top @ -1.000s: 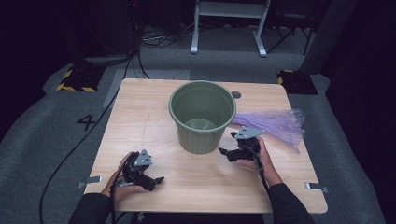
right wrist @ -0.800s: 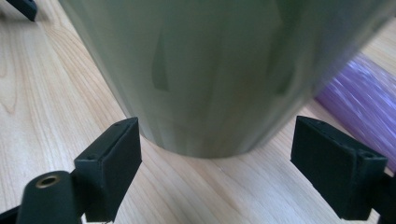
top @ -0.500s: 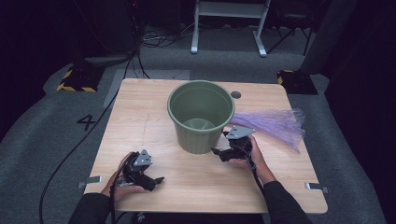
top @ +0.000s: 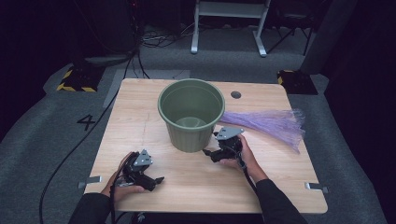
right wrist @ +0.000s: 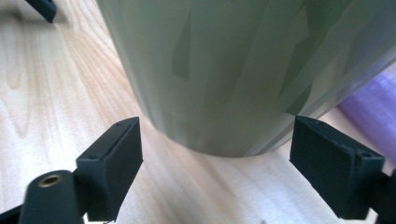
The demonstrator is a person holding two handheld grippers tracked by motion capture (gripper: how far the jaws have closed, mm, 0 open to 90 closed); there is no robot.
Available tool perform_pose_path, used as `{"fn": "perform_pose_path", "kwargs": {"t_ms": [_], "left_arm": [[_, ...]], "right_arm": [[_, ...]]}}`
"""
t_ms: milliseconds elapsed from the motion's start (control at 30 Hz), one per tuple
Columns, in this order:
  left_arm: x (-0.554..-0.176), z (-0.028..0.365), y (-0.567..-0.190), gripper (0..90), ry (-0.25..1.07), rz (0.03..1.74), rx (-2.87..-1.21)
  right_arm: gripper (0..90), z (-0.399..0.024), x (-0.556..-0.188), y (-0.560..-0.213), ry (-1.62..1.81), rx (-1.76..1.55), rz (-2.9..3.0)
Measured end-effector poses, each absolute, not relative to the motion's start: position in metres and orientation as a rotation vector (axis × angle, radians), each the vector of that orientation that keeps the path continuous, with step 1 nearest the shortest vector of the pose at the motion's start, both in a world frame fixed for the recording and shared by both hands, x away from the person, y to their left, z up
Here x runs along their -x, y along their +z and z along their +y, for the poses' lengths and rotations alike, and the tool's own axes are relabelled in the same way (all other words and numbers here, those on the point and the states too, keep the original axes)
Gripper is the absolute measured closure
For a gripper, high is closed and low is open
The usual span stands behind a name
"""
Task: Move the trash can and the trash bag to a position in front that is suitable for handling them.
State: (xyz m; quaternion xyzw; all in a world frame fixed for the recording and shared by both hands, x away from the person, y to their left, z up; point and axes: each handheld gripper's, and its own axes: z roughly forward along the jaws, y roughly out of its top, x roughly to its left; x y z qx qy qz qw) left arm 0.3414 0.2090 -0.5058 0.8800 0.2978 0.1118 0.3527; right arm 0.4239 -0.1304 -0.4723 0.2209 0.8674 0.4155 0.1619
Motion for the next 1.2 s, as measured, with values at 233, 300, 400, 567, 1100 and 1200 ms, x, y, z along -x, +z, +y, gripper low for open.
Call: {"fn": "perform_pose_path", "kwargs": {"t_ms": [233, 300, 400, 567, 1100, 1200], "left_arm": [[-0.341, 0.209, -0.506, 0.5, 0.289, 0.770, -2.276], [-0.341, 0.209, -0.506, 0.5, 0.289, 0.770, -2.276], [-0.341, 0.209, -0.506, 0.5, 0.289, 0.770, -2.276], [-0.341, 0.209, -0.506, 0.4, 0.289, 0.770, -2.276], [-0.341, 0.209, -0.506, 0.5, 0.288, 0.770, -2.276], [-0.341, 0.209, -0.506, 0.5, 0.288, 0.770, -2.276]], "right_arm": [[20.2, -0.163, -0.425, -0.475, 1.200, -0.758, 2.419], [23.2, -0.176, -0.428, -0.475, 1.163, -0.816, 2.375], [24.1, -0.187, -0.431, -0.476, 1.103, -0.873, 2.338], [25.3, -0.211, -0.437, -0.473, 1.065, -0.946, 2.252], [24.6, -0.261, -0.466, -0.466, 1.029, -1.038, 2.181], [26.0, -0.264, -0.475, -0.469, 0.986, -1.069, 2.177]]}}
